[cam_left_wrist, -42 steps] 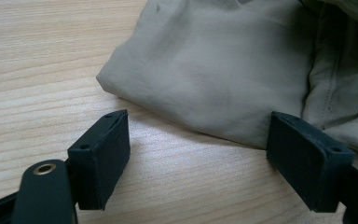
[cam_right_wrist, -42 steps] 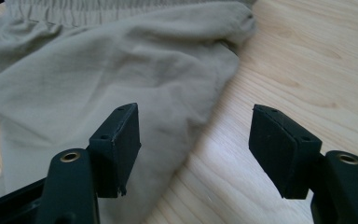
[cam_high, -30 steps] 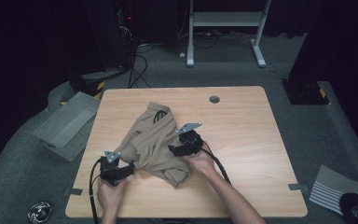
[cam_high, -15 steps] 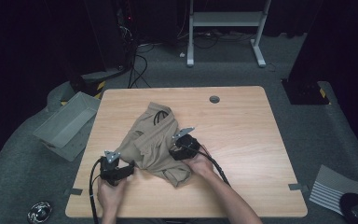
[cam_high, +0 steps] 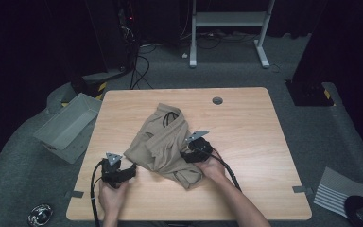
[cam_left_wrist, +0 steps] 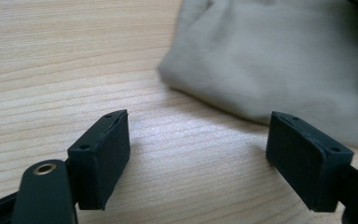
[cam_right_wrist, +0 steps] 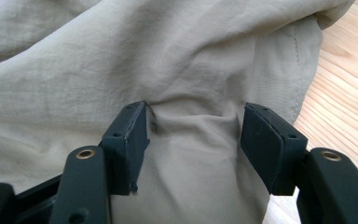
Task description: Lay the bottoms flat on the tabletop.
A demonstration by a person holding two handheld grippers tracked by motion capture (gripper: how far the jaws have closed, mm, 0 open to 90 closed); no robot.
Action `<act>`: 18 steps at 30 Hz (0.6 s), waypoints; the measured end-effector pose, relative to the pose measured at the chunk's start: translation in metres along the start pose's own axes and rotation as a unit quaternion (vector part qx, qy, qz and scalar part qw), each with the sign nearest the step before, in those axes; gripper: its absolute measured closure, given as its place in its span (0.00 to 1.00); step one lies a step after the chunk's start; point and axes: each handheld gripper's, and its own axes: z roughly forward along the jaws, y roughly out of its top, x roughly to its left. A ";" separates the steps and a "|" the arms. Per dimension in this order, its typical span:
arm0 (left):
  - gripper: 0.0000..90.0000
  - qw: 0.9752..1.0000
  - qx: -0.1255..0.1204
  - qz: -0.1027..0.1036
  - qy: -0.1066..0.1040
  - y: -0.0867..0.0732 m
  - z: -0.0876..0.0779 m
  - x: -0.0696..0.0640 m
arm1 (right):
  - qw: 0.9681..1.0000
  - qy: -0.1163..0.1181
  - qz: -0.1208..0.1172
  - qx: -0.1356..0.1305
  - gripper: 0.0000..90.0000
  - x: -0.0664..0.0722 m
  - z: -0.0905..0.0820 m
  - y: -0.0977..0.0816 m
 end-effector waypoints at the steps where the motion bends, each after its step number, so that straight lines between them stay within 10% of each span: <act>1: 0.24 1.000 0.000 0.001 0.000 0.000 0.000 0.000 | 1.000 -0.002 0.002 -0.001 0.46 -0.002 -0.002 -0.002; 18: 0.23 1.000 0.001 0.003 0.000 0.000 0.000 -0.001 | 0.999 -0.023 0.028 -0.002 0.46 -0.036 -0.034 -0.035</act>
